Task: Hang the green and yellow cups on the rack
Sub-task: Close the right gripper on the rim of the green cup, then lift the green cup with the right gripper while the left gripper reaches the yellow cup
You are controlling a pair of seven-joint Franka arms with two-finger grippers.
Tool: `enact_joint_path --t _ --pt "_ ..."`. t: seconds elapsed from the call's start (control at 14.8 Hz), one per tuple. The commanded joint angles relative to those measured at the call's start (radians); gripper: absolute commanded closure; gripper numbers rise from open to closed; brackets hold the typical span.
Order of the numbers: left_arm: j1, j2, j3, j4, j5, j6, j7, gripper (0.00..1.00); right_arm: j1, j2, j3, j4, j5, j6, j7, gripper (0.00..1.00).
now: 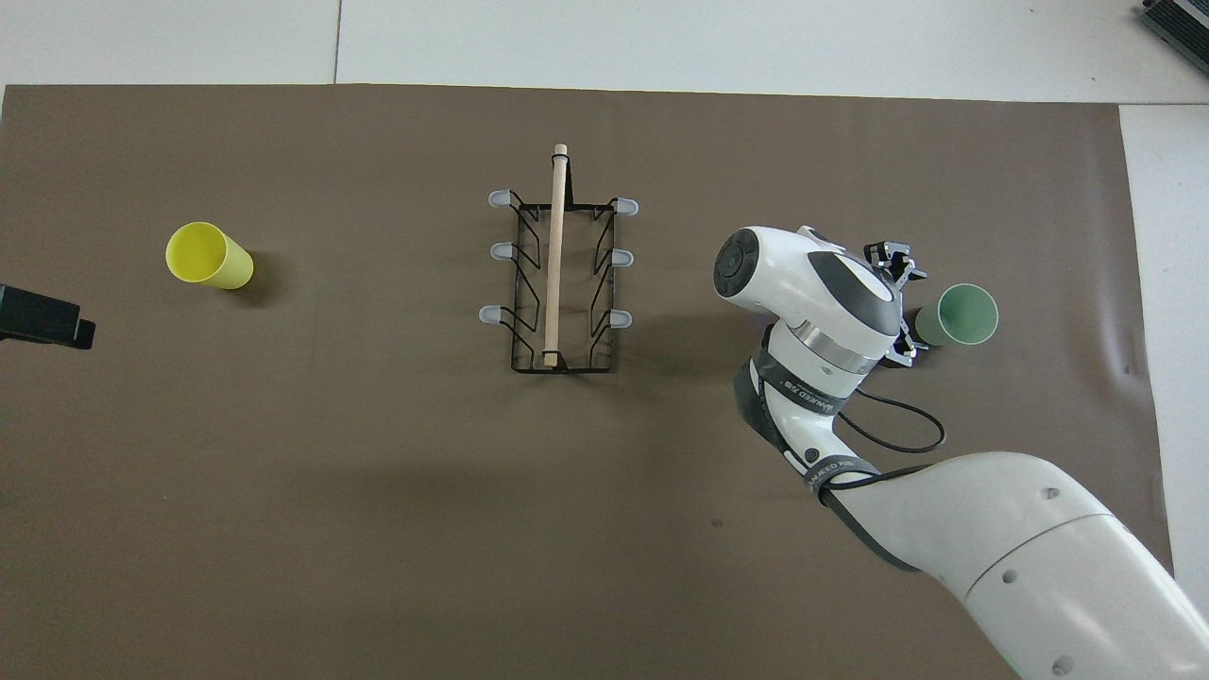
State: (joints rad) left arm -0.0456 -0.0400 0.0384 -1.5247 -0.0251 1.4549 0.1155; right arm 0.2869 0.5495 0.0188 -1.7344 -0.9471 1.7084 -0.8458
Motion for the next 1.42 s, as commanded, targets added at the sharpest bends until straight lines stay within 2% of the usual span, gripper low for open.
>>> enact_joint_path --t 0.0,0.34,0.75,1.15,1.22,1.36 --pt "-0.002 -0.018 0.0 -0.017 0.005 -0.008 0.003 0.0 -0.009 -0.025 0.007 -0.053 -0.048 0.02 -0.035 0.0" --pt "-0.002 -0.018 0.0 -0.017 0.005 -0.007 0.003 0.0 -0.009 -0.02 0.007 -0.083 -0.104 0.027 0.014 0.0" --pt "-0.002 -0.018 0.001 -0.017 0.005 -0.011 0.003 0.0 -0.003 -0.051 0.006 -0.203 -0.202 0.025 0.169 0.0" --pt "0.004 -0.008 0.0 -0.011 0.001 0.059 0.001 0.0 -0.029 -0.053 0.006 -0.217 -0.28 0.043 0.206 0.01" --pt "0.006 -0.006 0.0 -0.011 0.001 0.058 0.001 0.0 -0.031 -0.053 0.006 -0.217 -0.28 0.059 0.206 0.04" --pt "0.007 0.006 0.002 -0.008 -0.006 0.064 0.001 0.0 -0.041 -0.051 0.006 -0.226 -0.298 0.085 0.211 0.23"
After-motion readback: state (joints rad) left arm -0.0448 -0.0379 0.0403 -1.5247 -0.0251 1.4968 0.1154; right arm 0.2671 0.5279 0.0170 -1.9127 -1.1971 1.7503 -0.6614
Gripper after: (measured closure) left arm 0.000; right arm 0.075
